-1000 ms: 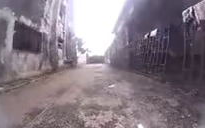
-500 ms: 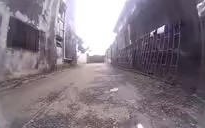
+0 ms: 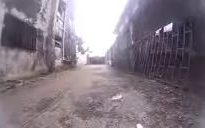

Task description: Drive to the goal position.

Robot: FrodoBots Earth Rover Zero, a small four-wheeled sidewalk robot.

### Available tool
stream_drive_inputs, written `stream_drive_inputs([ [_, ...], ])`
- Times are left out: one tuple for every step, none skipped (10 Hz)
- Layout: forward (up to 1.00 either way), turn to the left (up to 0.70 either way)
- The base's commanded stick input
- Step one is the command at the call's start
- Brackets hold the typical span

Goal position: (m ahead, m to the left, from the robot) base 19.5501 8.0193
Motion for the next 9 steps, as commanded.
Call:
stream_drive_inputs([
  [0.7,0.0],
  [0.7,0.0],
  [0.7,0.0],
  [0.7,0.0],
  [0.7,0.0],
  [0.7,0.0],
  [0.7,0.0],
  [0.7,0.0],
  [0.7,0.0],
])
